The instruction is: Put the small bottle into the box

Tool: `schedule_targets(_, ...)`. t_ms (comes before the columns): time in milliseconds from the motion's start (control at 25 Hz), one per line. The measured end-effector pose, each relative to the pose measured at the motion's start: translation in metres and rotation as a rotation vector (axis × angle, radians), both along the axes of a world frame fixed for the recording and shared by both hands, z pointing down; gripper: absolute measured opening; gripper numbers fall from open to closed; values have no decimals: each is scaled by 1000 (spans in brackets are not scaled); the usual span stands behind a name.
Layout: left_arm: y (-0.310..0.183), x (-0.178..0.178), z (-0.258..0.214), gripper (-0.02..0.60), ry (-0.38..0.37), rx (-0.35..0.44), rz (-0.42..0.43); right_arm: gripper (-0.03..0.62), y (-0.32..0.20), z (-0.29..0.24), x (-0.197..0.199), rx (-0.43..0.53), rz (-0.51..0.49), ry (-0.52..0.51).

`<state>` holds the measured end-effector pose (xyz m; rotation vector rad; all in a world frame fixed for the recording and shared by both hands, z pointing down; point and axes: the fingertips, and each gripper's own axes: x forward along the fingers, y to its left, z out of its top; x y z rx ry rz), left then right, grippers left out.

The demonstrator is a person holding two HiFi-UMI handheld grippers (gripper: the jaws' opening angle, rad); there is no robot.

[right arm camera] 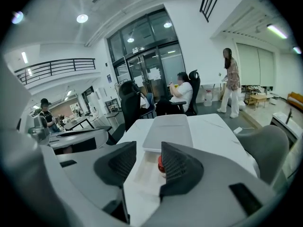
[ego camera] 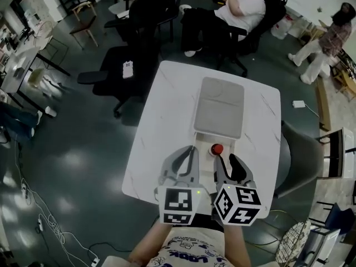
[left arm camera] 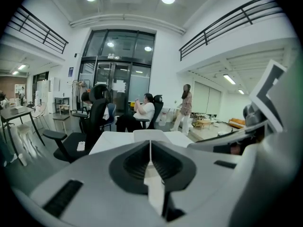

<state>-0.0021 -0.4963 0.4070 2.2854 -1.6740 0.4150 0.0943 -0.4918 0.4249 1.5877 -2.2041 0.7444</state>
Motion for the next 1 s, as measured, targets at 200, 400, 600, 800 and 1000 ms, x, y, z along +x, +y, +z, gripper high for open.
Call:
schedule_targets(200,4,3,-14,20,1,32,12,152,5,-16,2,49,14,5)
schedule_targets(400,8,5,-23,20,-4,52,17,146,11,-25,4,71,13,1)
schedule_targets(600,10,5,-30,20,-4,70,15,138,16,-27,2,70,1,-9)
schedule_targets(800,10,6,-37,20,-7,84,9,138,17,-30,1,74,-14,-13)
schedule_targets(1000,10,6,-39,20,-5,94,8,138,18,-29,1,77,-14,-6)
